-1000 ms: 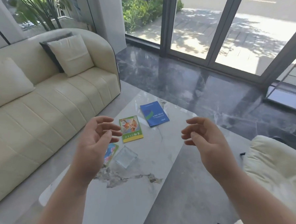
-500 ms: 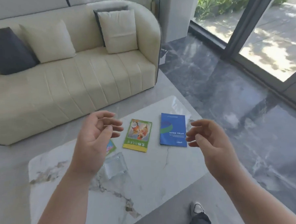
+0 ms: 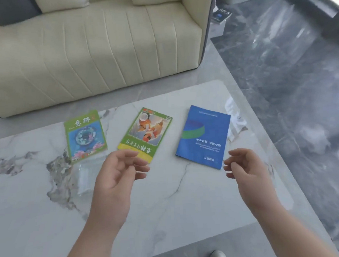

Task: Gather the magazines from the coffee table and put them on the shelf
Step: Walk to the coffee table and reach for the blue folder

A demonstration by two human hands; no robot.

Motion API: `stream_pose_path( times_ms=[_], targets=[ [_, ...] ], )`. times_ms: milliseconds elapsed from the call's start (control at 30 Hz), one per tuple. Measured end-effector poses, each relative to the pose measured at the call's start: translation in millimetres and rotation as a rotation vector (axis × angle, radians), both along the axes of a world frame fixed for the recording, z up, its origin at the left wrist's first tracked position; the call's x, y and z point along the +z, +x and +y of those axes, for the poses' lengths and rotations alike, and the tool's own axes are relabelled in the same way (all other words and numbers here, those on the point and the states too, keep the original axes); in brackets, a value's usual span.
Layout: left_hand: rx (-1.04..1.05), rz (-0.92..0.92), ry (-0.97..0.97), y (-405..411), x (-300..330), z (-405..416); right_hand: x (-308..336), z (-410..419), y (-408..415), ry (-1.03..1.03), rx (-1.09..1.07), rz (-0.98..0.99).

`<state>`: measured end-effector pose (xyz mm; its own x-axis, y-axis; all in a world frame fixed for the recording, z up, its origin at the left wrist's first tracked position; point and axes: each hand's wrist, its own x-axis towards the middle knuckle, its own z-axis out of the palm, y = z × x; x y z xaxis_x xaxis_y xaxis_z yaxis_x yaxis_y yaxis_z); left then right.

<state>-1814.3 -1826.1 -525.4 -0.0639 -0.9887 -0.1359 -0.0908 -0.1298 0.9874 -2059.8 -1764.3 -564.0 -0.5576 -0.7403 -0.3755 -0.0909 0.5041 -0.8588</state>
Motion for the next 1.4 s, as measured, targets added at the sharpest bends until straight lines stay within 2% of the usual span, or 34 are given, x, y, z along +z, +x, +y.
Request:
stream_pose_path(
  times_ms=[133, 200, 367, 467, 500, 600, 733, 833, 967, 1067, 1133, 1267, 1333, 1400],
  targets=[
    [0.033, -0.038, -0.007, -6, -126, 7, -151, -30, -32, 0.306, 0.048, 0.216],
    [0.05, -0.047, -0.002, -2, -163, 10, -198, -55, -42, 0.425, 0.056, 0.277],
    [0.101, -0.042, 0.086, 19, -173, 33, -252, -92, -34, 0.598, 0.102, 0.439],
    [0.157, -0.05, 0.131, 28, -163, 41, -254, -110, -34, 0.67, -0.056, 0.29],
    [0.166, -0.061, 0.149, 32, -158, 42, -250, -115, -34, 0.715, -0.033, 0.224],
    [0.164, -0.084, 0.185, 35, -146, 43, -252, -119, -39, 0.639, -0.047, 0.061],
    [0.157, -0.102, 0.246, 25, -138, 37, -224, -92, -36, 0.27, -0.31, -0.268],
    [0.122, -0.142, 0.266, 13, -132, 32, -196, -67, -45, 0.158, -0.278, -0.346],
    [-0.008, -0.237, 0.237, -8, -122, 18, -154, -37, -83, 0.237, -0.046, -0.207],
    [-0.128, -0.327, 0.212, -22, -113, 2, -114, -33, -115, 0.367, 0.271, -0.135],
    [-0.225, -0.457, 0.194, -32, -108, -11, -93, -43, -125, 0.473, 0.529, -0.081],
    [-0.494, -0.825, 0.079, -45, -114, -36, -78, -82, -103, 0.61, 1.064, 0.166],
    [-0.645, -0.891, 0.085, -50, -124, -45, -80, -100, -78, 0.637, 1.273, 0.25],
    [-0.783, -0.924, 0.137, -49, -143, -52, -83, -116, -54, 0.632, 1.376, 0.282]
  ],
)
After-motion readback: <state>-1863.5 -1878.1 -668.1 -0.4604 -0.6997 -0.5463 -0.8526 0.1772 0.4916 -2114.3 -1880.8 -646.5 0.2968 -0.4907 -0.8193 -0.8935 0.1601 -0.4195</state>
